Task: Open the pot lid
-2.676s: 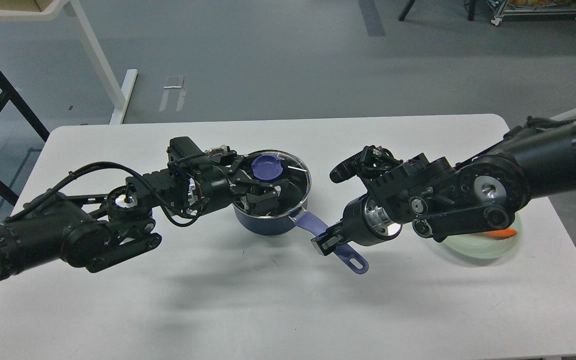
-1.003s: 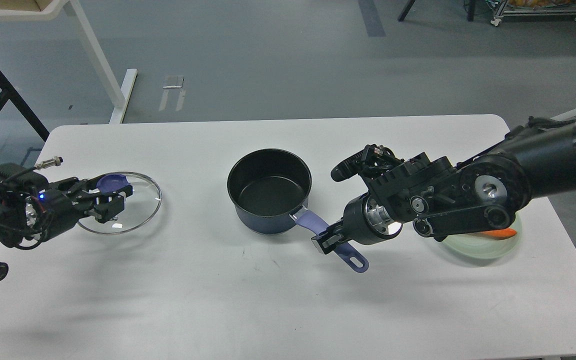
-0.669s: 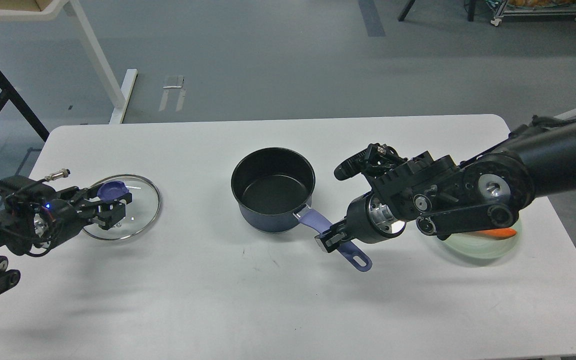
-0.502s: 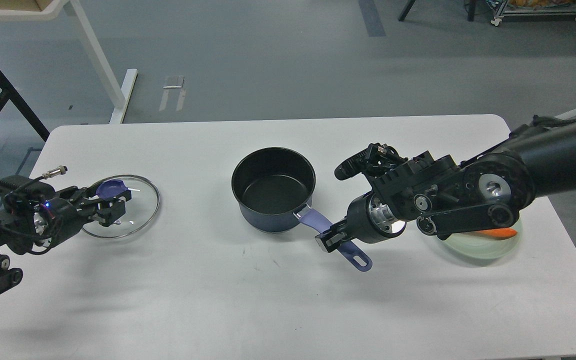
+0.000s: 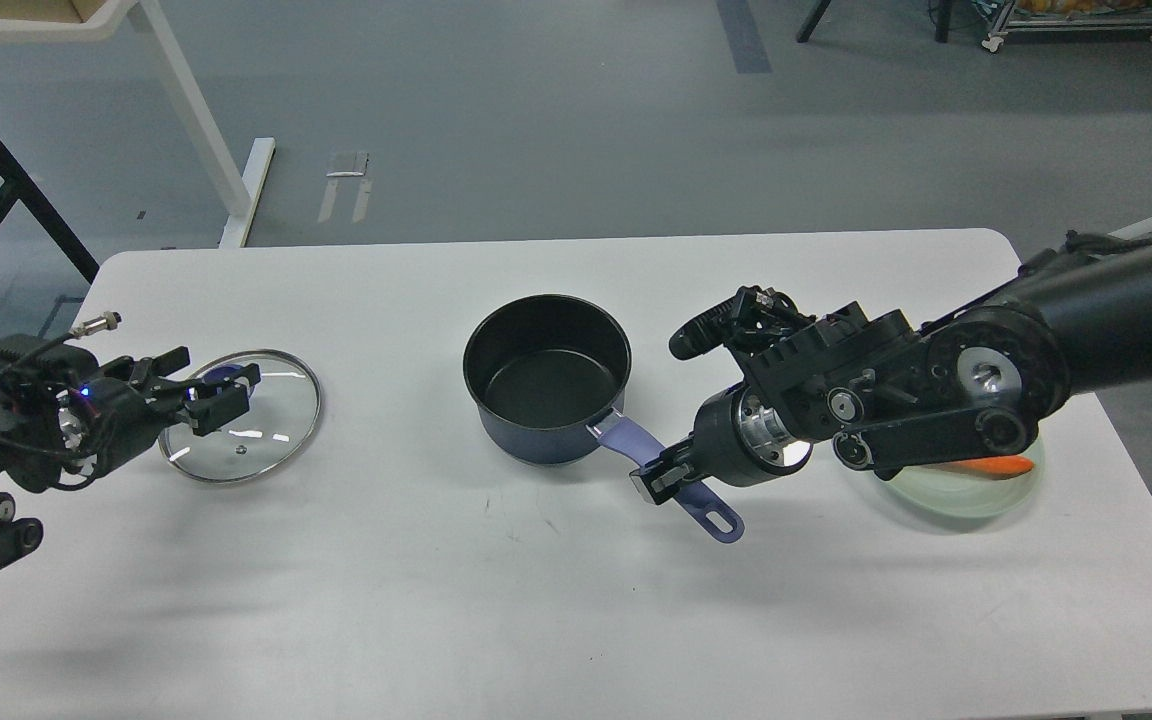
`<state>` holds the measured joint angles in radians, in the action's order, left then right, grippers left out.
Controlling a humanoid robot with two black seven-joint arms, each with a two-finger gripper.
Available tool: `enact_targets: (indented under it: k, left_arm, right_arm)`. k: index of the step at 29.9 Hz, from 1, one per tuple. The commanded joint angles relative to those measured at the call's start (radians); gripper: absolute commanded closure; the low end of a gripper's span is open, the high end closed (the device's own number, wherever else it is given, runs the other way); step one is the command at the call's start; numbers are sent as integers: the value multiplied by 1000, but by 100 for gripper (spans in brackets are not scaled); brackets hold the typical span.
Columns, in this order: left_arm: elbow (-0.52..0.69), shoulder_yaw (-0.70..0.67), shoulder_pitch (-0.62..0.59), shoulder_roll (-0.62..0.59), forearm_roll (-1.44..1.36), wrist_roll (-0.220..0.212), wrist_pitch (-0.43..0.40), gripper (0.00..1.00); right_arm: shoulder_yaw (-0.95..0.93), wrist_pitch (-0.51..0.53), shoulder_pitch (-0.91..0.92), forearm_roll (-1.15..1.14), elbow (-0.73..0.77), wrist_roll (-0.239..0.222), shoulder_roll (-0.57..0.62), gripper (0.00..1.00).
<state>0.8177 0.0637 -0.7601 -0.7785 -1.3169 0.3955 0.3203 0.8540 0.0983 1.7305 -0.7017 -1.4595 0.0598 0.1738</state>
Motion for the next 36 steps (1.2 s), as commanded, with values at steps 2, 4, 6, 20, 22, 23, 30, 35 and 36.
enact_targets:
  k: [2,4,6,20,22,23,30,35,36]
  left_arm:
    - [0,1,-85,-4,302,-3,-10,1]
    - [0,1,-113,-2,413,-9,-29,1]
    - [0,2,-145,-2,481,-13,-59,1]
    - [-25,-4,-240,19,852,-14,-104,1]
    - [-45,-4,-243,51,941,-14,-107,1]
    - [-51,-5,-245,70,991,-12,-109,1]
    - [-69,-123,-245,186,1263,-10,-207,1]
    - [-169,-248,-236,295,1354,-12,-265,1]
    - [-198,-268,-236,314,1377,-12,-286,1]
  right_arm:
    - [-10,-2,0,4,21,0,1,36]
    - [-12,-2,1,5,21,5,1,28]
    - [-16,-2,0,7,21,6,7,22]
    - [-223,-3,-44,48,120,11,242,1]
    - [-303,-3,-90,53,152,11,306,1]
    - [-360,-3,-129,54,172,11,346,1]
    - [-899,-2,-492,54,260,11,469,1]
    - [-1216,-11,-733,54,338,12,457,1]
    - [-1260,-15,-768,54,346,14,455,1]
